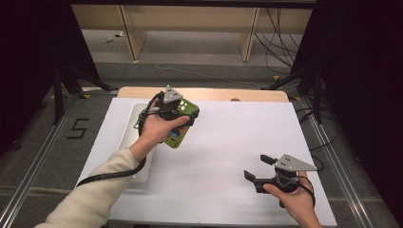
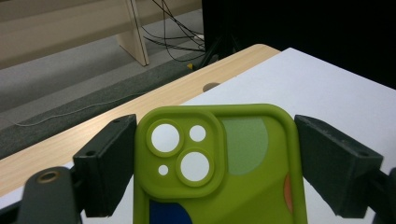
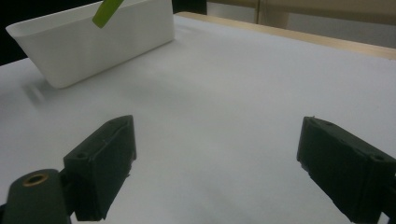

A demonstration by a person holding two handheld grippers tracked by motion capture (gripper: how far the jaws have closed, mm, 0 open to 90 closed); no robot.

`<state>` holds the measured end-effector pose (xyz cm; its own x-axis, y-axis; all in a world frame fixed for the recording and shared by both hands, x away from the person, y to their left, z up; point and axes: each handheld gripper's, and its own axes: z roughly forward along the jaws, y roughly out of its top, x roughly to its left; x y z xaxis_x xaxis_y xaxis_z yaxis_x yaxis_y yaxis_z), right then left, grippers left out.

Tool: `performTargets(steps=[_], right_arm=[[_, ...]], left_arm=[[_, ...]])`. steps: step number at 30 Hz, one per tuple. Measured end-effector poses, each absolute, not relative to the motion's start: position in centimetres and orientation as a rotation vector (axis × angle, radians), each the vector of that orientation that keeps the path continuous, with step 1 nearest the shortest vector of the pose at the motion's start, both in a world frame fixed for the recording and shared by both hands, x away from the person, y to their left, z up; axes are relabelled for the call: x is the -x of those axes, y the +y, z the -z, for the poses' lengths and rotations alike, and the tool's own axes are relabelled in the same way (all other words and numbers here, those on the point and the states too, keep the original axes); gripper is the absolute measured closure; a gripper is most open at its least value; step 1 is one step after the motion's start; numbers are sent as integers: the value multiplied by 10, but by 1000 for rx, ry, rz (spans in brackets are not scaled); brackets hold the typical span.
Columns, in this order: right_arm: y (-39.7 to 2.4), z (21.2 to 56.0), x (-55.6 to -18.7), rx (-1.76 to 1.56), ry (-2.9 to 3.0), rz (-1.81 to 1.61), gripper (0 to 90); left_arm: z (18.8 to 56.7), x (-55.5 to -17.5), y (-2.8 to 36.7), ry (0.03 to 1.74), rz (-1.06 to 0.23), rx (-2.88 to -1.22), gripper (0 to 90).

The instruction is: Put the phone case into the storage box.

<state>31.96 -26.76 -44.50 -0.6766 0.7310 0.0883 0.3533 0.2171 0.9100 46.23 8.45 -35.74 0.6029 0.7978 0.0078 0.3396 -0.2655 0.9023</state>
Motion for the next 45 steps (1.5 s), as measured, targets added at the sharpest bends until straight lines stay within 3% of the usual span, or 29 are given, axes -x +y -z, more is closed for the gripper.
performTargets(steps=[45], right_arm=[[-268, 445, -320, -1011, 2136, -1448, 130]], left_arm=[[339, -465, 134, 970, -678, -1783, 165]])
